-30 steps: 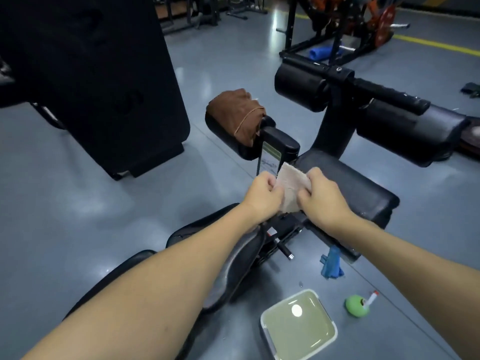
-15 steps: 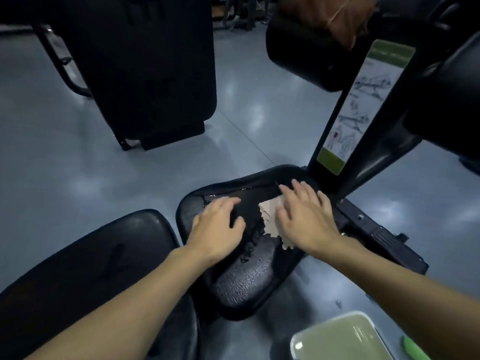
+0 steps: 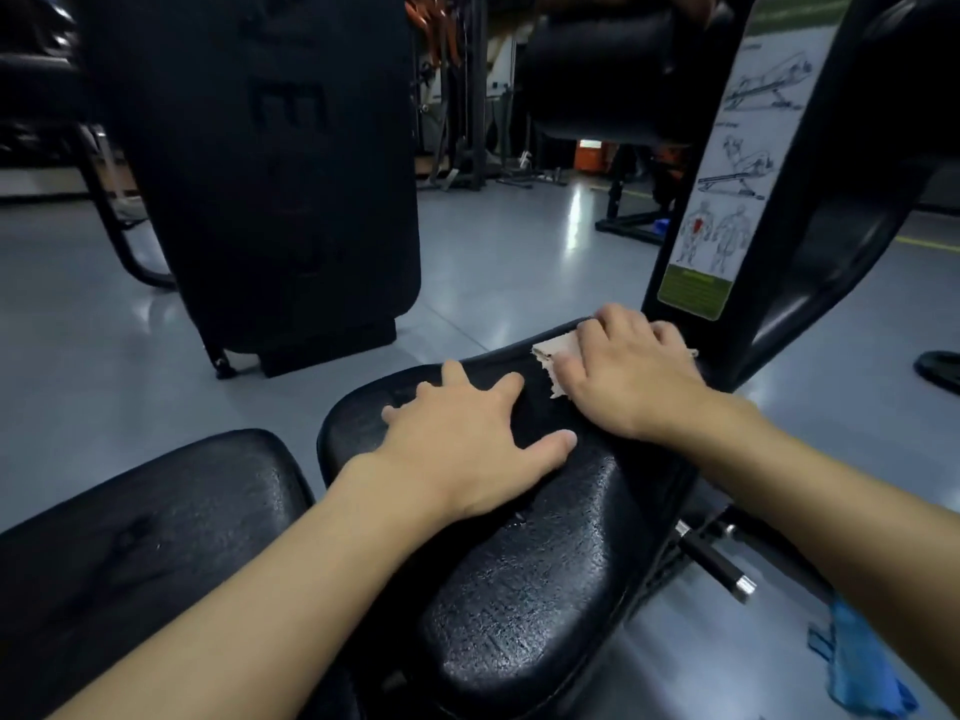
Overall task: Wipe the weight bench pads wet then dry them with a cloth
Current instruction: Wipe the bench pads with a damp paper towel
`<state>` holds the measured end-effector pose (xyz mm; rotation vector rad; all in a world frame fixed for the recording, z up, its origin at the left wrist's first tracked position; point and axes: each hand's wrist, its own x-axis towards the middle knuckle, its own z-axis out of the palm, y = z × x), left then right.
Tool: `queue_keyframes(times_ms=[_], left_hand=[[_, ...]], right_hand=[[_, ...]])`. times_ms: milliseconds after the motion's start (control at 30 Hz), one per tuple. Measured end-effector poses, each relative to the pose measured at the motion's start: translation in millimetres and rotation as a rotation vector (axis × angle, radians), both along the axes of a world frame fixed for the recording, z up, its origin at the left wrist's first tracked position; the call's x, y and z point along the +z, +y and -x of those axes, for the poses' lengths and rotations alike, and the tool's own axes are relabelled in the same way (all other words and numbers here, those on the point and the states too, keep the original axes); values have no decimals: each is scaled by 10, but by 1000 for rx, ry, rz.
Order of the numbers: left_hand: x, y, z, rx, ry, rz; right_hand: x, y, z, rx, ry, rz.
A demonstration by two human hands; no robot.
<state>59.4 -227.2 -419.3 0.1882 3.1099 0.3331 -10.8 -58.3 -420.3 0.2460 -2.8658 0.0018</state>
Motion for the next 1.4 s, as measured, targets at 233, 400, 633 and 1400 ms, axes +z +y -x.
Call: queue_keyframes(times_ms=[233, 400, 633, 1400], left_hand=[[-90, -58, -42, -23, 21, -21], [-203, -61, -81, -22, 80, -10], [-254, -64, -64, -15, 71, -32], [-349, -262, -278, 21, 88, -150]], right_hand=[[-54, 377, -587, 14, -99, 16], [76, 304, -167, -3, -152, 13], [277, 70, 654, -42, -362, 45], [53, 160, -148, 53, -177, -81]])
